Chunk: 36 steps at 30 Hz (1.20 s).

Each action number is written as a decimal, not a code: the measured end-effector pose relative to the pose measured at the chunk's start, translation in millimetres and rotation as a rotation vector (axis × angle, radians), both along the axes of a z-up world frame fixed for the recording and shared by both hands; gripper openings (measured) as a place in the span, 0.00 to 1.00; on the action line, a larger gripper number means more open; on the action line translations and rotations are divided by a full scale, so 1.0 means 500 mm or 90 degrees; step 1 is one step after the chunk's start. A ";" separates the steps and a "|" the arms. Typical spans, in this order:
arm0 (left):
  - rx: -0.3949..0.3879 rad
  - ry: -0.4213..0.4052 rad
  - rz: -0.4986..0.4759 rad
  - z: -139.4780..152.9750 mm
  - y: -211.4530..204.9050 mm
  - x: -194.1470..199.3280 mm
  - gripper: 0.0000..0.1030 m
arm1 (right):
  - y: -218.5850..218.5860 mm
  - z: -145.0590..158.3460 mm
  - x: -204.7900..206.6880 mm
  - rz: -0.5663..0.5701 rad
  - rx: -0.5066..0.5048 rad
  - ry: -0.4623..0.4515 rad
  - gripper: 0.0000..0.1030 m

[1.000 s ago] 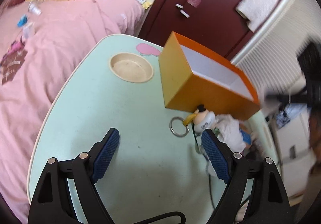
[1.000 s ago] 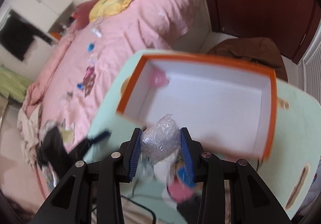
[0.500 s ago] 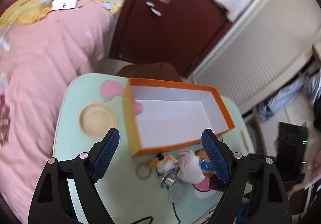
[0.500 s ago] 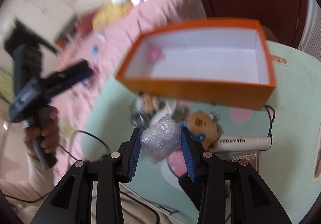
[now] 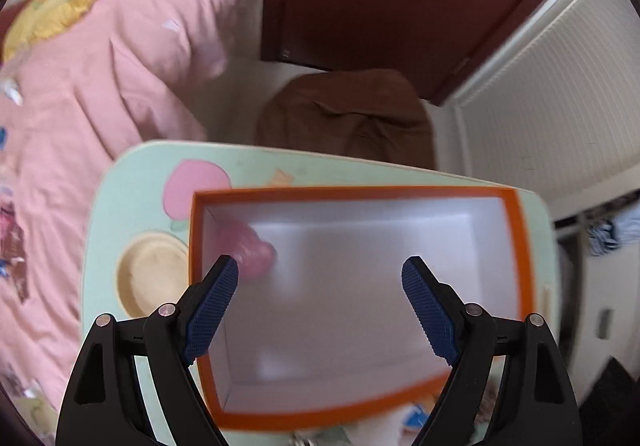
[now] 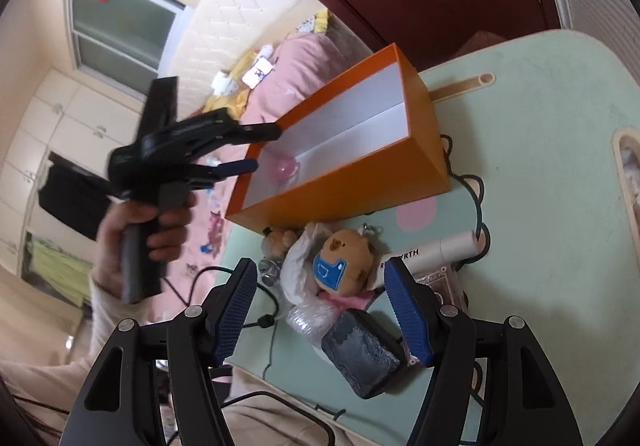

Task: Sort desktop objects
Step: 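Lift the plastic-wrapped item out and set it beside the black case, right gripper, then reach into the box and grasp the pink heart crystal with the left gripper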

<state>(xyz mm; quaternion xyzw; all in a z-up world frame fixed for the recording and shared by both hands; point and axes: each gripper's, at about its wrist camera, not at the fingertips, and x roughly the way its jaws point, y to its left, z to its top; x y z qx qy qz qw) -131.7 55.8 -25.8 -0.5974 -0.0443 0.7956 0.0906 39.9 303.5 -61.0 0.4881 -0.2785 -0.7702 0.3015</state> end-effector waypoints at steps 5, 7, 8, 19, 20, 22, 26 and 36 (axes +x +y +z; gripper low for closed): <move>-0.084 -0.019 0.008 -0.048 0.036 -0.022 0.82 | 0.003 -0.011 -0.001 0.006 -0.033 -0.018 0.64; -0.135 -0.008 0.014 -0.058 0.043 -0.031 0.82 | 0.007 -0.017 -0.002 0.006 -0.040 -0.027 0.64; -0.155 -0.005 0.016 -0.064 0.044 -0.035 0.82 | 0.007 -0.020 -0.003 0.006 -0.042 -0.029 0.64; 0.146 -0.146 -0.056 -0.053 0.037 -0.058 0.90 | 0.016 -0.044 -0.010 0.008 -0.062 -0.056 0.64; 0.158 -0.141 -0.050 -0.041 0.034 -0.054 0.90 | 0.017 -0.044 -0.010 0.007 -0.061 -0.055 0.64; 0.091 -0.093 -0.056 -0.016 0.034 -0.047 0.90 | 0.018 -0.044 -0.010 0.006 -0.059 -0.054 0.64; -0.155 -0.055 -0.084 -0.034 0.050 -0.049 0.90 | 0.018 -0.047 -0.011 0.004 -0.062 -0.058 0.64; -0.175 -0.141 -0.121 -0.112 0.077 -0.067 0.99 | 0.019 -0.048 -0.012 0.003 -0.063 -0.064 0.64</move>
